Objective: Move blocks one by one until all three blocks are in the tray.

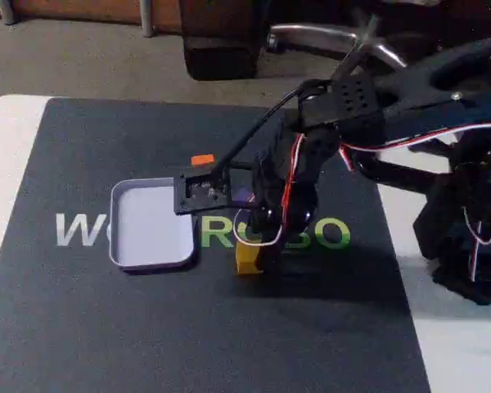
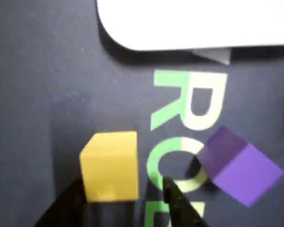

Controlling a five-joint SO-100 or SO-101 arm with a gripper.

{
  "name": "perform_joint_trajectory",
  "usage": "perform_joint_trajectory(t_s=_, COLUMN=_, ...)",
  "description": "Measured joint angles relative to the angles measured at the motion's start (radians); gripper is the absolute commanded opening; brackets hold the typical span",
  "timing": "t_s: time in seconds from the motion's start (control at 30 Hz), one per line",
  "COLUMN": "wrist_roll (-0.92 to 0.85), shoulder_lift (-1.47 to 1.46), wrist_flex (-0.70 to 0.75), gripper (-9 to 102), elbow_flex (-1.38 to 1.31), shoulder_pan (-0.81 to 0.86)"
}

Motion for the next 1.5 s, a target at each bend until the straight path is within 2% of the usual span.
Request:
perform_joint_trajectory(t_s=0.47, wrist_roll=-0.005, shoulder_lift=-0.06, wrist_flex=-0.049, gripper=4, elbow_flex=-0.002, shoulder_pan=-0.018)
perform_joint_trajectory(t_s=0.53, wrist_roll=-0.005, shoulder_lift=-0.074, wrist_flex=-0.06, gripper=1, elbow_flex=-0.003, shoulder_pan=-0.018)
perform_joint_trajectory(t_s=0.6, wrist_roll=-0.005, shoulder_lift=-0.08, wrist_flex=-0.072, gripper=-8, elbow_flex=-0.005, shoulder_pan=-0.018)
perform_joint_trajectory(t_s=0.8, wrist_roll=-0.002, shoulder_lift=-0.078, wrist_flex=-0.08, gripper=-8, elbow_flex=-0.005, shoulder_pan=-0.02)
perform_joint_trajectory(t_s=1.33, wrist_roll=0.379, shoulder_lift=-0.083, wrist_flex=-0.087, gripper=-8, elbow_flex=-0.268, shoulder_pan=-0.015)
perform_joint_trajectory(t_s=1.5, wrist_roll=0.469, shoulder_lift=-0.164, wrist_flex=-0.087, gripper=-8, elbow_flex=-0.38, shoulder_pan=-0.015)
